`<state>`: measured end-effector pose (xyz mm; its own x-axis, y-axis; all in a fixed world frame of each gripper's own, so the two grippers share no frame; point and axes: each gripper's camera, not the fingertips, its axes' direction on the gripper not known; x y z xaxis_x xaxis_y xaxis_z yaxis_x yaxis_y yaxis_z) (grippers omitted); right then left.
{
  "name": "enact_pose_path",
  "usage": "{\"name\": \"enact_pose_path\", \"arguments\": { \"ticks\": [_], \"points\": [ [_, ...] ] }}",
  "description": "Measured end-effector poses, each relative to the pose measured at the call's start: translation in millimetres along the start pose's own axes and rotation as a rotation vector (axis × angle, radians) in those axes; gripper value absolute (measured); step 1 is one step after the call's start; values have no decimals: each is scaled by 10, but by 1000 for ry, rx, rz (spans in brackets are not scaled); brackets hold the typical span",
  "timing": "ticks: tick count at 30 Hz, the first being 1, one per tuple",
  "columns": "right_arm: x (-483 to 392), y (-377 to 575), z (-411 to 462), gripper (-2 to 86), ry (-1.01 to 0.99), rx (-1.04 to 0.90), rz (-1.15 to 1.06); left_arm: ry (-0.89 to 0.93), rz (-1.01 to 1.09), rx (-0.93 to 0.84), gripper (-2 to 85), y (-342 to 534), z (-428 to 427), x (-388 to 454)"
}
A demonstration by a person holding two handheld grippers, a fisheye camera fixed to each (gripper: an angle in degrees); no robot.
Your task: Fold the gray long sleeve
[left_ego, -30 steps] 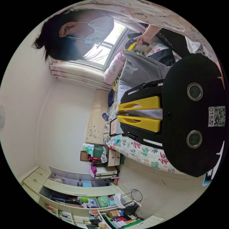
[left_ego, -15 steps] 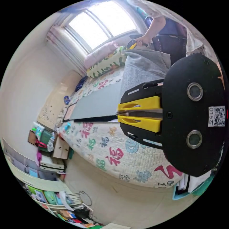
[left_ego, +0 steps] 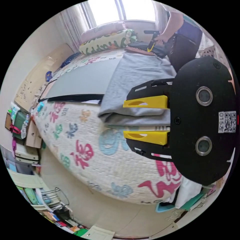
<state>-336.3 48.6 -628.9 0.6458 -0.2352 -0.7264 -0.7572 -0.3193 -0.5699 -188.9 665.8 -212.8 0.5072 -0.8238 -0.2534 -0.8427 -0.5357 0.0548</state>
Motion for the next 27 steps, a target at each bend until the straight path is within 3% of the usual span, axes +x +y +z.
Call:
{"name": "enact_pose_path", "arguments": {
  "ticks": [5,11,15,17,23,27],
  "points": [
    [-15,-127,312,115,-22,-160,73,70,-40,-257,138,923,419,167],
    [-289,-490,420,83,-22,-246,60,80,-160,-437,115,1263,1027,555],
    [-462,-659,333,48,27,-308,-44,102,-178,-462,49,1204,1051,888],
    [-637,-693,254,42,185,-322,-167,28,-83,-484,23,1119,913,1231],
    [-963,-609,518,47,361,-422,-312,-165,55,-480,16,1092,558,2063],
    [-1111,-556,479,69,426,-372,-374,-158,103,-512,23,1089,593,2518]
  ]
}}
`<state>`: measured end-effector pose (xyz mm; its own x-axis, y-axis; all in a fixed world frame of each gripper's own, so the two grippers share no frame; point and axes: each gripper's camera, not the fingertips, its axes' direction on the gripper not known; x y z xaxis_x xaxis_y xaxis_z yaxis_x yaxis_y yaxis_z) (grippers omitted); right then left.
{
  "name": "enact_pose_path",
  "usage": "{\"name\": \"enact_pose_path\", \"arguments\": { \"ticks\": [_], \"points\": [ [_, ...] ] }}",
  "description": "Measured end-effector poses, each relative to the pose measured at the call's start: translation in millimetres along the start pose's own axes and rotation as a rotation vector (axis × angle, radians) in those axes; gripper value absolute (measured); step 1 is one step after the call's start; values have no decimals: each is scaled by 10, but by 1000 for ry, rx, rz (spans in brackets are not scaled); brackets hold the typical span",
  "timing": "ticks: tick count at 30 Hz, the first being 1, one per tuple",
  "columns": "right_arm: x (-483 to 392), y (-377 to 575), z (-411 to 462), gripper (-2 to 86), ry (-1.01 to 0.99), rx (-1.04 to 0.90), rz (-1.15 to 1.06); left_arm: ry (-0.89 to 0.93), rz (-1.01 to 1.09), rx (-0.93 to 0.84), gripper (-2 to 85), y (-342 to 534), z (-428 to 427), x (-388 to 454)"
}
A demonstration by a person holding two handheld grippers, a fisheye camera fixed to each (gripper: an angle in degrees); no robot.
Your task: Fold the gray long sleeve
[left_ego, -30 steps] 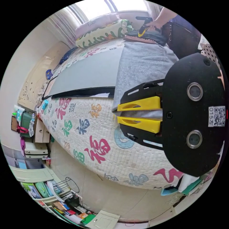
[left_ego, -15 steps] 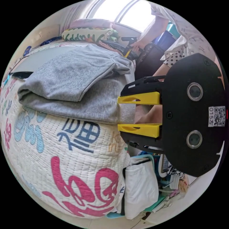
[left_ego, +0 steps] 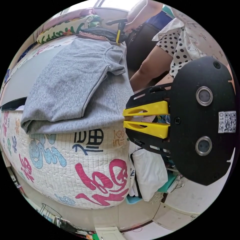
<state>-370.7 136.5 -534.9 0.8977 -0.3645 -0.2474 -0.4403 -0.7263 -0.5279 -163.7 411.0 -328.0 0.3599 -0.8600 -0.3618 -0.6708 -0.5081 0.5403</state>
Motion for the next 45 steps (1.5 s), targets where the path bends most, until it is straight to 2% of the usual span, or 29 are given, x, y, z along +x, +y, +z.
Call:
{"name": "enact_pose_path", "arguments": {
  "ticks": [3,4,6,8,11,14,17,19,22,27,30,32,34,35,37,39,42,44,45],
  "points": [
    [-283,139,-287,65,289,112,-205,-95,94,-43,35,5,-309,406],
    [-437,219,-397,65,384,182,-331,-175,168,-30,41,15,-508,619],
    [-653,306,-550,67,438,293,-501,-265,326,22,66,5,-817,1022],
    [-947,265,-648,93,432,355,-690,-341,631,96,105,-38,-1071,1740],
    [-1291,106,-602,129,443,340,-889,-321,956,60,123,-154,-1010,2606],
    [-1449,-3,-452,118,487,281,-1039,-343,1202,-21,117,-167,-722,3242],
    [-1406,-118,-341,71,570,209,-1046,-428,1299,-139,67,-127,-371,3519],
    [-1333,-171,-428,28,553,196,-1016,-448,1307,-161,26,-84,-330,3603],
    [-1169,-257,-882,2,383,184,-987,-378,1221,-145,7,-113,-597,3710],
    [-667,-744,-2284,-4,258,365,-806,-203,954,77,3,-626,-1857,3558],
    [-276,-1320,-3262,1,257,588,-563,-196,765,367,14,-1096,-2768,3368],
    [107,-1690,-3916,17,78,760,-228,-104,523,669,37,-1351,-3363,3117],
    [297,-1716,-4178,32,-48,849,-77,-61,373,805,54,-1360,-3606,2983],
    [340,-1645,-4212,41,-118,893,-72,-27,338,854,60,-1277,-3652,2961],
    [332,-1544,-4065,52,-205,862,-111,17,366,861,65,-1066,-3541,3013],
    [263,-1442,-3749,62,-255,744,-165,18,424,808,66,-779,-3244,3128],
    [104,-1182,-3038,77,-299,501,-187,-16,499,650,68,-208,-2472,3357],
    [-48,-928,-2535,90,-345,312,-187,22,507,501,79,247,-1759,3531],
    [-82,-869,-2441,93,-353,277,-180,34,498,461,81,350,-1585,3578]
  ]
}}
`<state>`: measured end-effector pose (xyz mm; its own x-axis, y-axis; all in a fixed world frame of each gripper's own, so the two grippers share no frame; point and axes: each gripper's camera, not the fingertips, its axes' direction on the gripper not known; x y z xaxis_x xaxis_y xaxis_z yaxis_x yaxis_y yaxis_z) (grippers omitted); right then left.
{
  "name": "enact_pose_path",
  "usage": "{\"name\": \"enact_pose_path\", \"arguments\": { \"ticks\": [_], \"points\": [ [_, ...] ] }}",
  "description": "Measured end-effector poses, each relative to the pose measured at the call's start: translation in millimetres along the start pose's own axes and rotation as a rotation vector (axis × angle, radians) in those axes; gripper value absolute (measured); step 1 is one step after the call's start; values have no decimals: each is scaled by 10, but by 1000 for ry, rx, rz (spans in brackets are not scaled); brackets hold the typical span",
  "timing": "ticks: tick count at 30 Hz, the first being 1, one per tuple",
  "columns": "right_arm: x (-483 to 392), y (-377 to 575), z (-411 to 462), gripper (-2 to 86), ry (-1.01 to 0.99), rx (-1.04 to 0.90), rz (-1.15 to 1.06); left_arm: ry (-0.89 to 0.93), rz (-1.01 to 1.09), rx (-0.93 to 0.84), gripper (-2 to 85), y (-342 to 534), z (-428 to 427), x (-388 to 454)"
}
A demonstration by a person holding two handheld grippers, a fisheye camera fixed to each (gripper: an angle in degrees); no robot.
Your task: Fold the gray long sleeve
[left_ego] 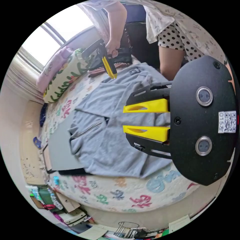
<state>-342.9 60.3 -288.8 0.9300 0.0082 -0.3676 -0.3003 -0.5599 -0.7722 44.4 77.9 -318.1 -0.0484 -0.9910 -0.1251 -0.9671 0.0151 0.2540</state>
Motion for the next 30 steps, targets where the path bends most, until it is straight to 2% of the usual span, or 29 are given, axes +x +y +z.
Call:
{"name": "enact_pose_path", "arguments": {
  "ticks": [2,5,7,10,12,14,16,19,20,22,24,28,30],
  "points": [
    [-74,234,203,98,-41,-87,40,105,-68,-103,89,454,405,412],
    [-175,307,220,91,-55,-120,65,155,-55,-161,88,739,777,923],
    [-225,263,175,85,-44,-125,59,147,-62,-160,84,745,966,1074],
    [-278,131,95,79,-13,-148,46,271,-109,-108,69,603,1347,1005],
    [-306,49,26,73,8,-161,43,404,-184,-125,40,516,1706,826],
    [-339,-33,-88,66,31,-173,33,703,-335,-193,4,529,2328,529],
    [-359,-78,-174,65,37,-172,27,882,-424,-176,-4,670,2718,414],
    [-387,-195,-307,65,41,-193,22,1087,-569,-256,-8,1050,3362,384],
    [-396,-254,-355,65,40,-210,25,1259,-542,-181,-9,1150,3501,382],
    [-419,-348,-425,65,47,-235,22,1376,-490,-132,-9,1202,3541,425],
    [-445,-437,-490,65,56,-259,13,1409,-467,-125,-9,1239,3613,498],
    [-483,-648,-629,65,65,-316,4,1215,-581,-200,-8,1282,3858,717],
    [-489,-741,-686,64,62,-343,0,1195,-604,-217,-8,1294,3941,811]
  ]
}}
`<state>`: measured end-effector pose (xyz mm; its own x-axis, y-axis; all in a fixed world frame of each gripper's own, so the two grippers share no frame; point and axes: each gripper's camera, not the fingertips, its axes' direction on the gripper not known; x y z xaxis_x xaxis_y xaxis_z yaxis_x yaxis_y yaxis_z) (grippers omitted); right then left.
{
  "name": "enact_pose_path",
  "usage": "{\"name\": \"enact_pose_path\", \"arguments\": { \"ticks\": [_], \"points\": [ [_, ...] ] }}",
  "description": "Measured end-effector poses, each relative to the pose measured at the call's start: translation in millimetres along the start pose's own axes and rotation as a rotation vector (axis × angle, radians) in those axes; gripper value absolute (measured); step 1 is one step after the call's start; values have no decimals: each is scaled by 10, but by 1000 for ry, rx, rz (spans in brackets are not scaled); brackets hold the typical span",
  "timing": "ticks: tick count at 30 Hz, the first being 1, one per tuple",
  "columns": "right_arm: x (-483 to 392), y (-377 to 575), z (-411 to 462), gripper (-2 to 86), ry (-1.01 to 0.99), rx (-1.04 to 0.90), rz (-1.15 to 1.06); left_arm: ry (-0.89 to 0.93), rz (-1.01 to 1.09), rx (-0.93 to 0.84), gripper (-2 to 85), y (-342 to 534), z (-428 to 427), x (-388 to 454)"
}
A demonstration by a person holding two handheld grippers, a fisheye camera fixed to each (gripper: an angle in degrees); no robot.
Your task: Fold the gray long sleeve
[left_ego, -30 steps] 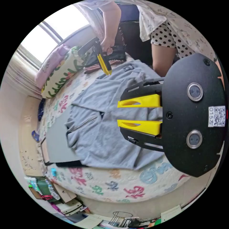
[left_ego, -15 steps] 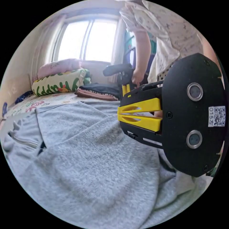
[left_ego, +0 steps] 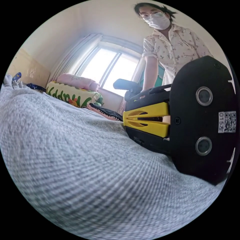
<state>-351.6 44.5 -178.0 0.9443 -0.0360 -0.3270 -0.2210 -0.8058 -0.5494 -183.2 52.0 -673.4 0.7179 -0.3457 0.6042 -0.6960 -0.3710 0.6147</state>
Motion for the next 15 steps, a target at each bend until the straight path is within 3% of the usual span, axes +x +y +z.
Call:
{"name": "enact_pose_path", "arguments": {
  "ticks": [15],
  "points": [
    [-193,-426,-488,57,118,-236,-56,20,20,-9,-9,137,903,-235]
  ]
}}
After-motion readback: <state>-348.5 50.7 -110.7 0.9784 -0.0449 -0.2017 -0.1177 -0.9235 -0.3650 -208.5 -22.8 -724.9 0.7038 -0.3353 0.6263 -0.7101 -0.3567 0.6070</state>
